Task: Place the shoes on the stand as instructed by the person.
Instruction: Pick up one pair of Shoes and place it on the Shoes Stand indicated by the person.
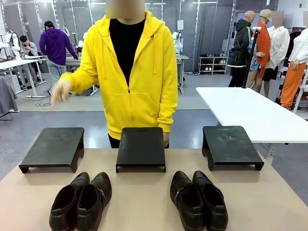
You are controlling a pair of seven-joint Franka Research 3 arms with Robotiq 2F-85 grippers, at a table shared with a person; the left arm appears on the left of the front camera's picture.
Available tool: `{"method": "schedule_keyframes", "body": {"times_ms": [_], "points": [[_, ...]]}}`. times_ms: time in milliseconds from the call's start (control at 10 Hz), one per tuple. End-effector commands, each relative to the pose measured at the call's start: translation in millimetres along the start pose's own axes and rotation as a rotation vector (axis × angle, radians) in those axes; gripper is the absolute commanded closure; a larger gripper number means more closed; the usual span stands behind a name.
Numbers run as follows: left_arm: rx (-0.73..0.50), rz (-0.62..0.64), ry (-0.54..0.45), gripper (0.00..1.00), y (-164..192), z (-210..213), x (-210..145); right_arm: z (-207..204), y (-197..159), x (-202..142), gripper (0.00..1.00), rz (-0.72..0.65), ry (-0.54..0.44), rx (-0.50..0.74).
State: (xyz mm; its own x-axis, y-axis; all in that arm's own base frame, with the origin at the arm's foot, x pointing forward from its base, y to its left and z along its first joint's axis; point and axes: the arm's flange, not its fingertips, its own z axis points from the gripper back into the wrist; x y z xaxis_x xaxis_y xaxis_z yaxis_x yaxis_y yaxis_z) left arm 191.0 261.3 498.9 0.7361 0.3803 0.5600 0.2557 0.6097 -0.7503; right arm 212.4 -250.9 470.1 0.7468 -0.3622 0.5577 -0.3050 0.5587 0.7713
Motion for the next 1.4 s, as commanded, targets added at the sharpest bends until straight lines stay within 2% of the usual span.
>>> {"method": "schedule_keyframes", "body": {"times_ms": [0,500,700,800,900,1100,1300], "points": [[-0.005,0.000,-0.002,0.00,0.7,0.2,-0.3,-0.7,0.1,0.7,0.00,0.006,-0.002,0.011],[0.000,0.000,0.000,0.00,0.0,0.0,0.0,-0.7,0.1,0.7,0.00,0.006,-0.002,0.011],[0.039,-0.123,0.105,0.00,-47.6,-12.6,32.4,-0.7,0.1,0.7,0.00,0.006,-0.002,0.011],[0.063,-0.144,0.168,0.00,-64.1,-21.2,42.1,-0.7,0.1,0.7,0.00,0.006,-0.002,0.011],[0.120,-0.191,0.286,0.00,-95.1,-40.9,56.9,-0.7,0.1,0.7,0.00,0.006,-0.002,0.011],[0.191,-0.239,0.430,0.00,-152.2,-94.8,74.2,-0.7,0.1,0.7,0.00,0.006,-0.002,0.011],[0.353,-0.239,0.538,0.00,-197.3,-168.7,69.9,-0.7,0.1,0.7,0.00,0.006,-0.002,0.011]]}}
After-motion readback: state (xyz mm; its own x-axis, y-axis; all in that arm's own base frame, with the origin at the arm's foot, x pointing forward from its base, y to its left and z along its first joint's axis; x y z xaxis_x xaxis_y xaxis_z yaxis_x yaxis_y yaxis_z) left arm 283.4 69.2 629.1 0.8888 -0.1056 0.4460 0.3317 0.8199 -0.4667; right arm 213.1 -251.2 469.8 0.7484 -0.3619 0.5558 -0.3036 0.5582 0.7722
